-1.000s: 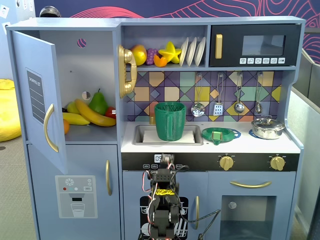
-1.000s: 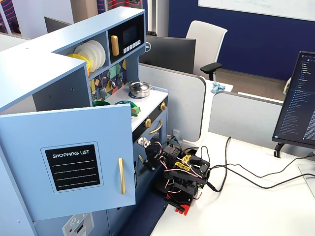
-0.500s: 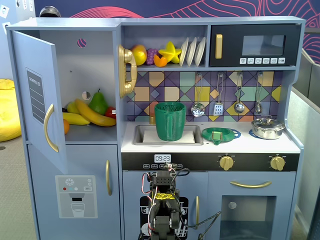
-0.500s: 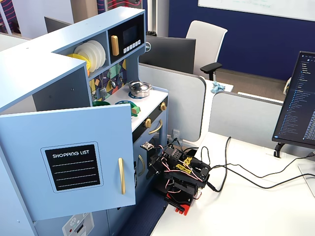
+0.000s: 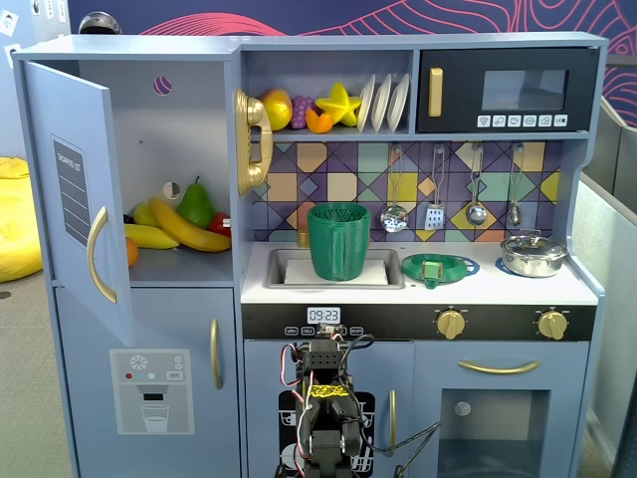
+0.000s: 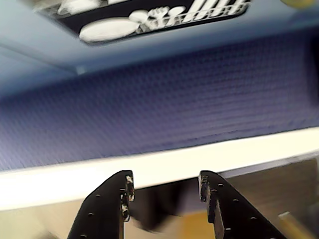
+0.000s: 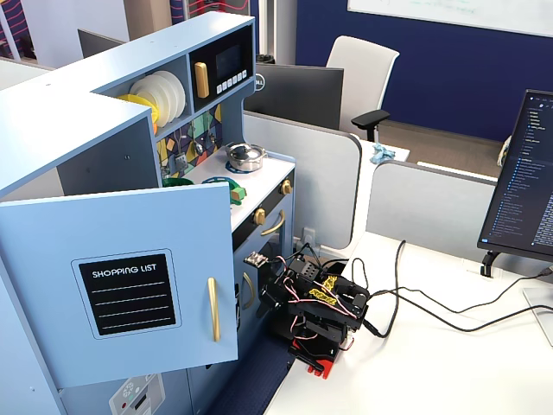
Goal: Pick up the green pineapple from the left cabinet and place it in the green recipient
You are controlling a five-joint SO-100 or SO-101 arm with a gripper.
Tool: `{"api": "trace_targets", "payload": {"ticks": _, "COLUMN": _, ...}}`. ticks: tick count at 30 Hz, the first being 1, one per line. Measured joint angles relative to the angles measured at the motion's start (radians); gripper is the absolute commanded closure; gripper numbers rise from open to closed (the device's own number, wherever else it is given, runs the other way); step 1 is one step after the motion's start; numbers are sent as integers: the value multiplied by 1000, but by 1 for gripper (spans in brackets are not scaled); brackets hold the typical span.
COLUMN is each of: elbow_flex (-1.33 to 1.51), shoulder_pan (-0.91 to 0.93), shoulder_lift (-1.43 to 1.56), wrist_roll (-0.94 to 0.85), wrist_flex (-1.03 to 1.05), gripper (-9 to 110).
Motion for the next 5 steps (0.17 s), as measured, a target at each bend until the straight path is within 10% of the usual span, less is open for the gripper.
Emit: {"api": "trace_targets", "payload": {"ticks": 5, "elbow_flex": 0, "shoulder_pan": -5, "shoulder_lift": 0, "wrist_roll": -6, "wrist_flex": 3, "gripper": 95}}
